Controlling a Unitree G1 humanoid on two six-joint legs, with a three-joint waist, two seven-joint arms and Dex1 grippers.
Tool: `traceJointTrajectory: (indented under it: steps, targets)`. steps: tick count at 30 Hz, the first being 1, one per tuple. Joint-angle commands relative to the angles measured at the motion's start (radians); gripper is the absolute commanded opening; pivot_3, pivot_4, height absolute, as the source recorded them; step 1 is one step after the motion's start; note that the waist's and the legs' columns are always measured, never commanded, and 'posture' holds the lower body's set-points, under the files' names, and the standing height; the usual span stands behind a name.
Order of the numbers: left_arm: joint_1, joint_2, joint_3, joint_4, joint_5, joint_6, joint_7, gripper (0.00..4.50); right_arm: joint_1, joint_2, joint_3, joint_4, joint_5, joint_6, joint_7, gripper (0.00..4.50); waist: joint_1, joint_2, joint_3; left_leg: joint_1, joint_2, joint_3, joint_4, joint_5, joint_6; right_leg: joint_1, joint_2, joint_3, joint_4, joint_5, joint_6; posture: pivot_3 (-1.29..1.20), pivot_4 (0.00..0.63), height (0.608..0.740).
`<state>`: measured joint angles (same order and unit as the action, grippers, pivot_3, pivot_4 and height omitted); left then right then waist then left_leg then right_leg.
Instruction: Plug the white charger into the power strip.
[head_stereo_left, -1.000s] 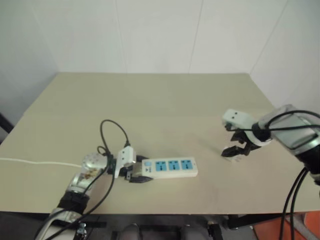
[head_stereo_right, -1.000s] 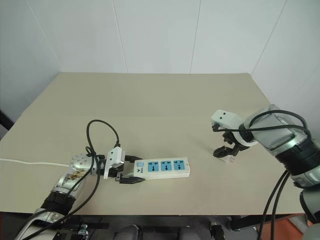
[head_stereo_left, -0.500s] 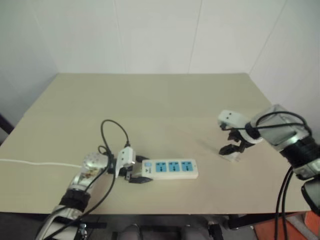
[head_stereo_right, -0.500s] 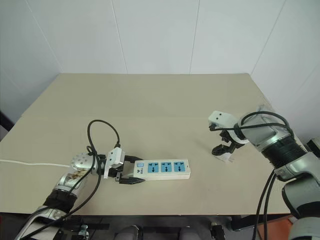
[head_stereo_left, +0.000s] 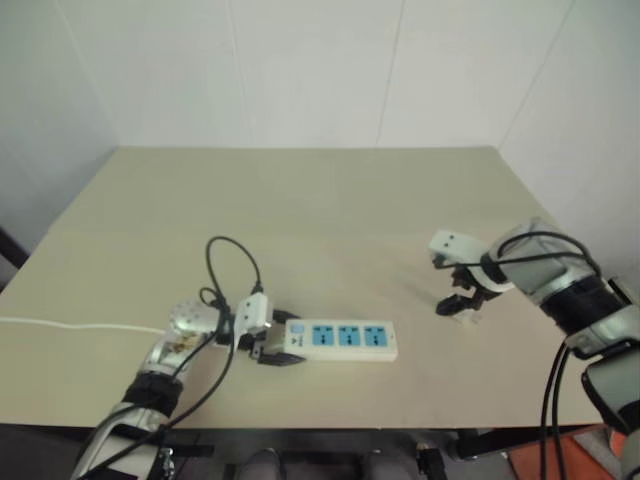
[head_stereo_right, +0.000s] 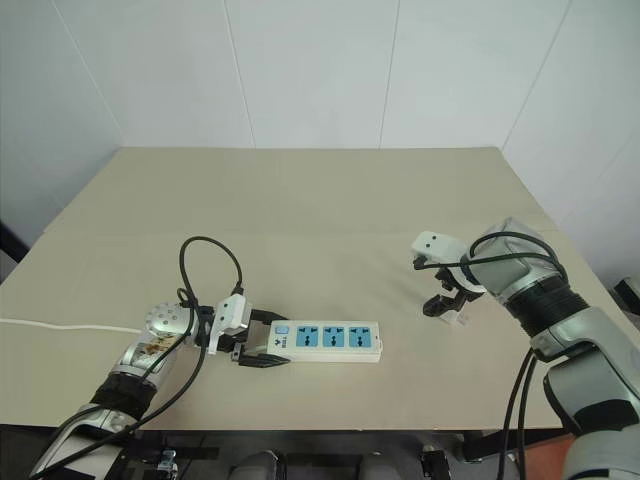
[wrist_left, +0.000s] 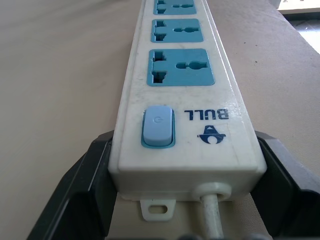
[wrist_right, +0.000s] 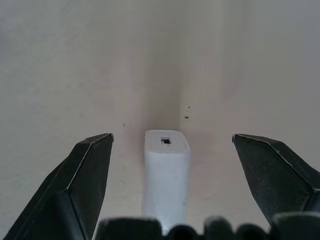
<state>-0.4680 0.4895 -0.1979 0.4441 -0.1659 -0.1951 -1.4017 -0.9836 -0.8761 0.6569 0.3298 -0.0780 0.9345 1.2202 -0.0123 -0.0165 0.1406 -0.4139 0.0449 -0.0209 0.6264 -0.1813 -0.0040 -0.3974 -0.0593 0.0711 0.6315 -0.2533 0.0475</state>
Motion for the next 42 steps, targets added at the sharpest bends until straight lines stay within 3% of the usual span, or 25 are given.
traceJointTrajectory:
  steps: [1, 20, 24, 31, 32, 37, 42]
  targets:
    - [0.002, 0.013, -0.027, 0.000, 0.021, 0.017, -0.009, 3.29, -0.008, 0.015, -0.005, 0.034, -0.038, -0.033, 0.010, 4.50, 0.000, 0.000, 0.000, 0.000, 0.000, 0.000, 0.000, 0.000, 0.000, 0.000, 0.000, 0.000, 0.000, 0.000, 0.000, 0.00, 0.150, 0.740]
    - [0.019, 0.033, -0.021, -0.039, 0.016, 0.075, -0.006, 3.29, -0.068, 0.120, 0.013, 0.275, -0.145, -0.118, 0.149, 4.50, -0.005, 0.000, 0.000, 0.006, 0.000, 0.000, -0.001, 0.000, 0.000, 0.005, 0.001, 0.000, 0.000, 0.000, 0.000, 0.00, 0.150, 0.740]
    - [0.026, 0.034, -0.021, -0.047, 0.014, 0.081, 0.000, 3.29, -0.075, 0.132, 0.014, 0.294, -0.160, -0.131, 0.193, 3.66, -0.004, 0.000, 0.000, 0.006, 0.000, 0.000, -0.001, 0.000, 0.000, 0.005, 0.001, 0.000, 0.000, 0.000, 0.000, 0.00, 0.150, 0.740]
    - [0.027, 0.039, -0.020, -0.039, 0.017, 0.078, 0.002, 3.29, -0.073, 0.144, -0.001, 0.306, -0.190, -0.152, 0.200, 1.29, -0.005, 0.000, 0.000, 0.007, 0.000, 0.000, -0.001, 0.000, 0.000, 0.006, 0.001, 0.000, 0.000, 0.000, 0.000, 0.00, 0.150, 0.740]
    - [0.026, 0.039, -0.020, -0.036, 0.018, 0.077, 0.001, 3.29, -0.068, 0.143, -0.003, 0.301, -0.193, -0.151, 0.199, 1.11, -0.005, 0.000, 0.000, 0.007, 0.000, 0.000, -0.001, 0.000, 0.000, 0.006, 0.001, 0.000, 0.000, 0.000, 0.000, 0.00, 0.150, 0.740]
    - [0.017, 0.042, -0.021, -0.021, 0.020, 0.074, -0.004, 3.29, -0.059, 0.137, -0.052, 0.260, -0.183, -0.123, 0.160, 1.11, -0.005, 0.000, 0.000, 0.007, 0.000, 0.000, -0.001, 0.000, 0.000, 0.006, 0.001, 0.000, 0.000, 0.000, 0.000, 0.00, 0.150, 0.740]
    - [-0.003, 0.051, -0.018, 0.006, 0.023, 0.067, -0.016, 3.29, -0.095, 0.168, -0.308, 0.141, -0.031, -0.067, 0.073, 1.11, -0.009, 0.000, 0.000, 0.007, 0.000, 0.000, -0.001, 0.000, 0.000, 0.005, 0.001, 0.000, 0.001, 0.000, 0.000, 0.00, 0.150, 0.740]
